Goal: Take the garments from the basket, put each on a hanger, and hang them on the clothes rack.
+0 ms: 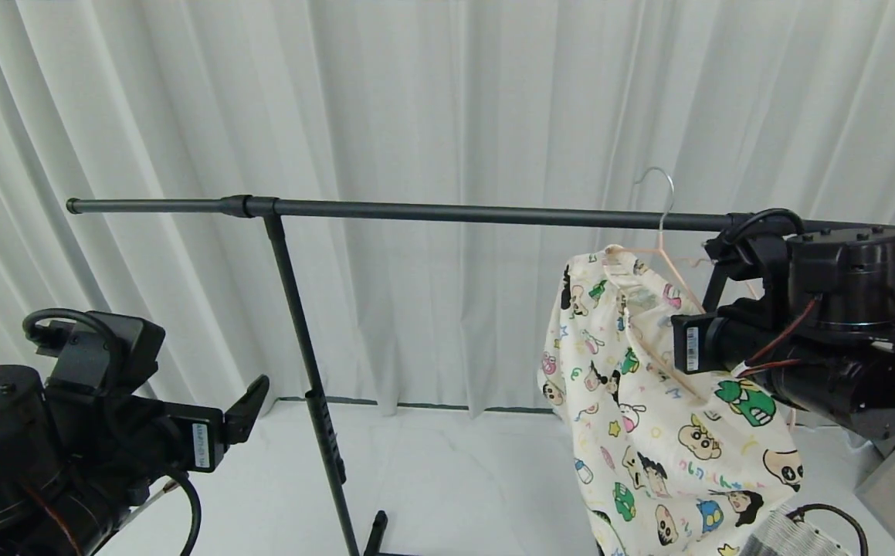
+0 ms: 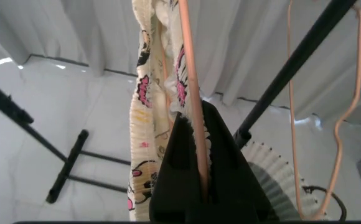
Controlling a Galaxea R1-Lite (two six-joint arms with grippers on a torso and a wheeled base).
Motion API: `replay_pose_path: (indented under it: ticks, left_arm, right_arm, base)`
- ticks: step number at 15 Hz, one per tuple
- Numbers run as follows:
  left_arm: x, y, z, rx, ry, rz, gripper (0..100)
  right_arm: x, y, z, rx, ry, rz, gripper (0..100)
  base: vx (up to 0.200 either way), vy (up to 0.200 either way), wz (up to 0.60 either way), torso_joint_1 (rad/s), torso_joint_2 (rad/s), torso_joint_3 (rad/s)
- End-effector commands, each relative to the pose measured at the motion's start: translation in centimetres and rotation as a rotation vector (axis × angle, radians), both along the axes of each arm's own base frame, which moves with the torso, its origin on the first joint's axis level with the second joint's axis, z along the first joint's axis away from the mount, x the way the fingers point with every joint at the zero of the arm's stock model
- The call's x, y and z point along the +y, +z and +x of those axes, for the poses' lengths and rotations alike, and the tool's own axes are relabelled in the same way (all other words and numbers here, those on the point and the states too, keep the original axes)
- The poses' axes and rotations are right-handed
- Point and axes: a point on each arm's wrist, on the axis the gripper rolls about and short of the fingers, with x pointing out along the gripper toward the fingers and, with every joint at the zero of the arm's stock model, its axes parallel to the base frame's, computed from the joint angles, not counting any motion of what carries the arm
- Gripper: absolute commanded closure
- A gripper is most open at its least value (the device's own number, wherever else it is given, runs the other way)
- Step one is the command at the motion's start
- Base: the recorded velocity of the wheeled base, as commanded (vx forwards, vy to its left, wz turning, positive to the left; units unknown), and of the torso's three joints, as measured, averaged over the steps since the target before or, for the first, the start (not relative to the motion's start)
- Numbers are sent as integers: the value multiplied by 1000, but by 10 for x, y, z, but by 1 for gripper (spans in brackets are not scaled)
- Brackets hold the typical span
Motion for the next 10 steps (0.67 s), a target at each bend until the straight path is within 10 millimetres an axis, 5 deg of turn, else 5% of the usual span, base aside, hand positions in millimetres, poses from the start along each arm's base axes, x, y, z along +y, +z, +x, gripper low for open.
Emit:
replay_pose_path:
  ticks: [1, 10]
  left_arm:
    - [0, -1, 0, 6, 1, 3, 0]
    - [0, -1, -1, 6, 2, 6, 0]
  right_arm:
    - [-5, -1, 3, -1, -15, -12, 100]
    - [-15, -19, 24, 62, -43, -46, 100]
  base:
    - [200, 0, 0, 2, 12, 2]
    - [22, 0, 0, 0, 0, 0]
